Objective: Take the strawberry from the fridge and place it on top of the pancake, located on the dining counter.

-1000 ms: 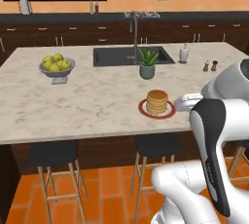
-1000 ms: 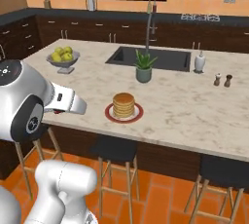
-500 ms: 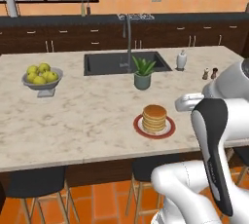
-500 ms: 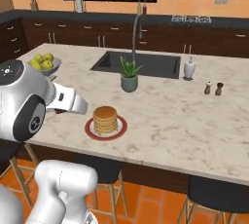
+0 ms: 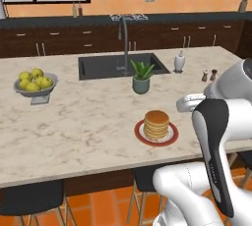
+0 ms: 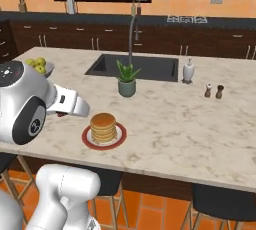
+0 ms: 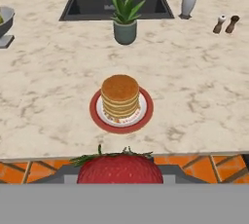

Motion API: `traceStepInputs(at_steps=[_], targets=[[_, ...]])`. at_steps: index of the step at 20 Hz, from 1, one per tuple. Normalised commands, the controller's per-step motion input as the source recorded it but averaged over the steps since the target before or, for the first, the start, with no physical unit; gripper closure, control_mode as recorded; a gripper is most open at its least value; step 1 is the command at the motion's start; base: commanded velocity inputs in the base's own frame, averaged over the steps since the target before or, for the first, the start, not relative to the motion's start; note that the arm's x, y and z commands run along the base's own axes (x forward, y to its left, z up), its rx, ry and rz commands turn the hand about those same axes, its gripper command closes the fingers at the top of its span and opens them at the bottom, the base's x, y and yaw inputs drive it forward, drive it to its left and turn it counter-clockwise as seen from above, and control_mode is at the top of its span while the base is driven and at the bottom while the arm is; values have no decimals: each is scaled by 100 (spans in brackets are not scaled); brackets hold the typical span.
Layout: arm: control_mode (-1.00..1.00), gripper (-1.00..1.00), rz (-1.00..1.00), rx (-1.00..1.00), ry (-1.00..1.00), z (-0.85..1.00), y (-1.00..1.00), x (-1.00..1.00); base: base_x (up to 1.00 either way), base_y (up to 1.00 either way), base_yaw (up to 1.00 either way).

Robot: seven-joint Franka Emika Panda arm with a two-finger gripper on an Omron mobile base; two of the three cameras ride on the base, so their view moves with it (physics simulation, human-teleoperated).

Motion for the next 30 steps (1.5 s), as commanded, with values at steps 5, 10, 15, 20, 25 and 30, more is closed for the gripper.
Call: traceStepInputs(at_steps=[5, 10, 15, 20, 25, 30], targets=[[-100, 100, -2, 0, 1, 0, 0, 25, 33, 0, -11], [-100, 100, 3, 0, 11, -25, 0, 58, 0, 0, 0], [-100, 100, 14, 3, 10, -43, 0, 75, 0, 0, 0], [-100, 100, 11, -1, 0, -69, 0, 61, 0, 0, 0], [-100, 100, 4, -2, 11, -44, 2, 83, 0, 0, 0], [-100, 100, 0, -10, 24, -21, 15, 73, 0, 0, 0]])
